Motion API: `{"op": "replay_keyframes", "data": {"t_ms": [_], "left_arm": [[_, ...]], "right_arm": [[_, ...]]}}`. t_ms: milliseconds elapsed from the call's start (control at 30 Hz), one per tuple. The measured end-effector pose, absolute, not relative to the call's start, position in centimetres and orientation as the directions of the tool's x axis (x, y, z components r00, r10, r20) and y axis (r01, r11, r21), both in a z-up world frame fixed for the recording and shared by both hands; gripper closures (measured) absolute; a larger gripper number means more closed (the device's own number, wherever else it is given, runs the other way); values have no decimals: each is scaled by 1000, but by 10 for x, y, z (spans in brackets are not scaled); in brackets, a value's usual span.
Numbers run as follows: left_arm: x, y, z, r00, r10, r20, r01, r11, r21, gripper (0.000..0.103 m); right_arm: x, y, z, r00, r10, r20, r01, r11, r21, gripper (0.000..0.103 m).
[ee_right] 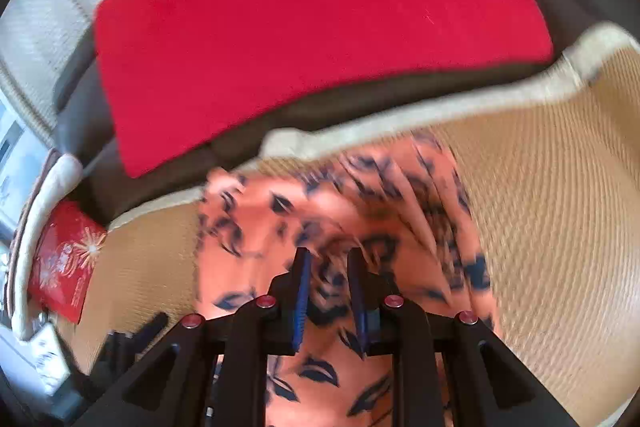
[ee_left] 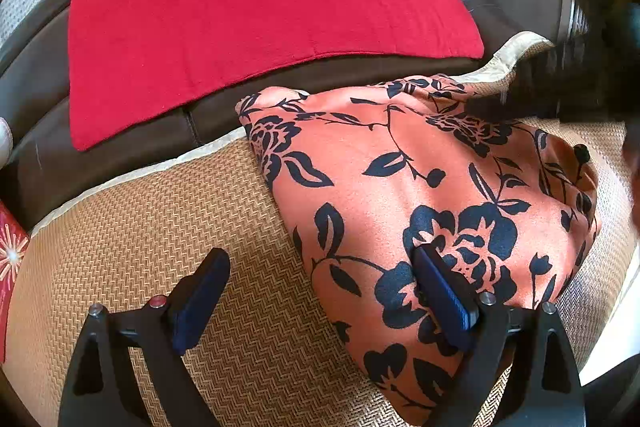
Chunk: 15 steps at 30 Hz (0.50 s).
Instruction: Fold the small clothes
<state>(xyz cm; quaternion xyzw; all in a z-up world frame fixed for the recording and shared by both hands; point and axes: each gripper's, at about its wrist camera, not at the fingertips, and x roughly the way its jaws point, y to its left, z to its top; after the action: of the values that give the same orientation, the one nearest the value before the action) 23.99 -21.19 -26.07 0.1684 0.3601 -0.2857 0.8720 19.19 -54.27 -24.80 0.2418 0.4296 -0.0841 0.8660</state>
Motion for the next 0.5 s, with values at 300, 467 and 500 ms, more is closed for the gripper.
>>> {"op": "replay_keyframes", "data": {"t_ms": [300,467,500], "left_arm": [[246,-211,-264,580,-365,-729,599,797,77,0],[248,-210,-265,573,-362,-736,583,810,56,0],[248,-210,-265,574,-359,-736,579,814,55,0]], "right_arm": [[185,-557,-284,637,126,-761,328,849,414,82],[178,-567,-287,650,170,-740,314,827,466,82],[177,-570,-287,653,179,-736,313,821,477,82]]}}
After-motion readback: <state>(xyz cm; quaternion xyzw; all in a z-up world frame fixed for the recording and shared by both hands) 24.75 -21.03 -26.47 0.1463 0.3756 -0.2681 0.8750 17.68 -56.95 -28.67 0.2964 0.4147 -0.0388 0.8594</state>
